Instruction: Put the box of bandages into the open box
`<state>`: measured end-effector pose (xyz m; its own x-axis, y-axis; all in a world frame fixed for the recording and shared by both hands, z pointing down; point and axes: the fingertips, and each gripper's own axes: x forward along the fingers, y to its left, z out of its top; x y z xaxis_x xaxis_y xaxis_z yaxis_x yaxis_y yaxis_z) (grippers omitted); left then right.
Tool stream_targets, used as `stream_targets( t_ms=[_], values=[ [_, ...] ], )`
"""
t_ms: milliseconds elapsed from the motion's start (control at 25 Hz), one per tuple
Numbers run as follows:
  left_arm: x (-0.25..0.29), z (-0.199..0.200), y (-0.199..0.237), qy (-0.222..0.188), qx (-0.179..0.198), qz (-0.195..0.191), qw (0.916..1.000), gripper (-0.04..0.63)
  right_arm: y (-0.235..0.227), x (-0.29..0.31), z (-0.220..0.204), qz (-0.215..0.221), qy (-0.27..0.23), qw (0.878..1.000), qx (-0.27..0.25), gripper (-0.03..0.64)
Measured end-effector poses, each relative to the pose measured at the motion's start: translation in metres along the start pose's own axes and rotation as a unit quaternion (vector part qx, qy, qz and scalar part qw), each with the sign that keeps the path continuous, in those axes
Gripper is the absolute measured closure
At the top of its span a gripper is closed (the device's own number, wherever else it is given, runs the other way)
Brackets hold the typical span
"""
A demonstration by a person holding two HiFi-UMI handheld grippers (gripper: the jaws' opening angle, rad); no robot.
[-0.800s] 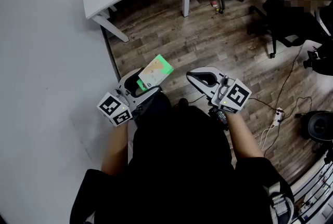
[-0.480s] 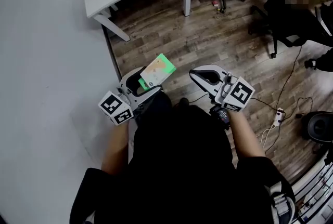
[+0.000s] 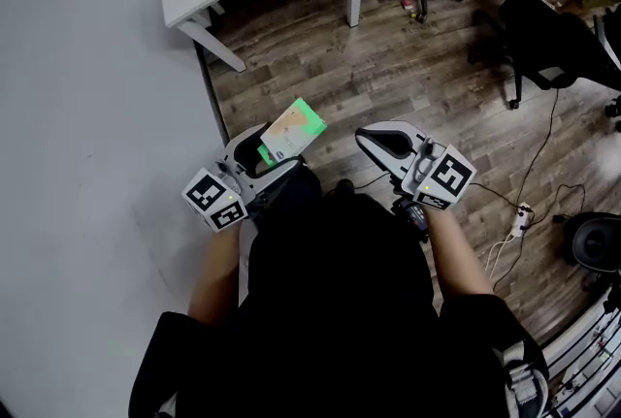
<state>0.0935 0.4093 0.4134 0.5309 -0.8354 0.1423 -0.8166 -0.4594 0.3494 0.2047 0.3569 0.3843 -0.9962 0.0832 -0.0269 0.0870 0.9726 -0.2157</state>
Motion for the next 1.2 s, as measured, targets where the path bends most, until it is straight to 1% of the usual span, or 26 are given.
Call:
stream_targets(
  t_ms=[160, 320, 440, 520, 680, 800, 1040, 1200],
  values=[
    [0.0, -0.005, 0.001, 0.008, -0.007, 0.005, 0.9999, 0.225, -0.003, -0.004, -0.007, -0.002, 0.001, 1.0, 0.013, 0.611],
    [-0.004, -0.019, 0.003, 0.01, -0.025, 0.006, 0.9996, 0.225, -0.008, -0.006, -0.016, -0.027, -0.012, 0.999, 0.019, 0.611],
    [-0.002, -0.027, 0.013, 0.019, -0.029, -0.002, 0.9994, 0.225, -0.019, 0.001, -0.021, -0.036, -0.011, 0.999, 0.029, 0.611],
    [0.003, -0.024, 0.023, 0.02, -0.038, 0.001, 0.9991, 0.225, -0.027, 0.008, -0.022, -0.036, -0.007, 0.999, 0.033, 0.611],
    [0.017, -0.017, 0.05, 0.008, -0.044, -0.001, 0.999, 0.225, -0.042, 0.026, -0.023, -0.032, 0.004, 0.999, 0.031, 0.612],
    [0.029, -0.01, 0.072, 0.0, -0.05, -0.006, 0.9987, 0.225, -0.063, 0.037, -0.023, -0.04, 0.013, 0.999, 0.034, 0.611],
    [0.058, 0.017, 0.127, -0.009, -0.06, -0.016, 0.998, 0.225, -0.114, 0.068, -0.003, -0.054, 0.02, 0.998, 0.028, 0.611],
    [0.077, 0.04, 0.164, -0.005, -0.052, -0.03, 0.9982, 0.225, -0.154, 0.091, 0.014, -0.068, 0.017, 0.997, 0.024, 0.611]
  ],
)
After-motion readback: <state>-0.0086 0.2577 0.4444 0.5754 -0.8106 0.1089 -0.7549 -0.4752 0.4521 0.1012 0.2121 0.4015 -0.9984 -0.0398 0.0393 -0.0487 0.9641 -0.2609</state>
